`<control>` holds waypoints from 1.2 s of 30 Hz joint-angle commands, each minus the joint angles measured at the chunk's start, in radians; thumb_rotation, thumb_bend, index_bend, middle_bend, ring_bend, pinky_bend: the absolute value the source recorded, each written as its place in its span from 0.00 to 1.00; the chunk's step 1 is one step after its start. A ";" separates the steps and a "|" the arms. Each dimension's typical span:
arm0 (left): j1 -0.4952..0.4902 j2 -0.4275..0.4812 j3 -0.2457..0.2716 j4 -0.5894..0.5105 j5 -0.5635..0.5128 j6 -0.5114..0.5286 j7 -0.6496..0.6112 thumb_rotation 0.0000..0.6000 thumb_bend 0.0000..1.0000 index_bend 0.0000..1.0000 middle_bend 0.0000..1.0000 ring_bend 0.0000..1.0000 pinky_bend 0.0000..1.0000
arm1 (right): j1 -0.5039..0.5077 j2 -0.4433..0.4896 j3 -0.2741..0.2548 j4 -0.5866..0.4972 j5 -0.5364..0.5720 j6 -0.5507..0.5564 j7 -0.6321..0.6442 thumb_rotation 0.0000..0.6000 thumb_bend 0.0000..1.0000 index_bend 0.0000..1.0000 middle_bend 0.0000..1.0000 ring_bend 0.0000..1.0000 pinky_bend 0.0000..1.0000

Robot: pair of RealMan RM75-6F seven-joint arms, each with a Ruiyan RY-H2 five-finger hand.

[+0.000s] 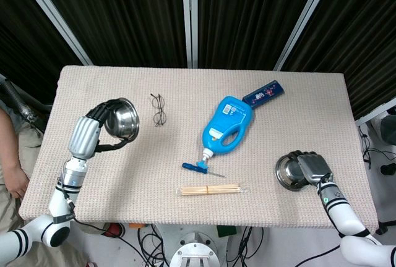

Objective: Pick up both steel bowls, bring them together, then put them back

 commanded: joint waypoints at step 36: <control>-0.216 -0.313 -0.192 0.009 0.071 0.046 -0.440 1.00 0.18 0.67 0.63 0.51 0.69 | 0.275 -0.377 0.497 0.079 -0.334 0.169 1.526 1.00 0.24 0.69 0.54 0.46 0.29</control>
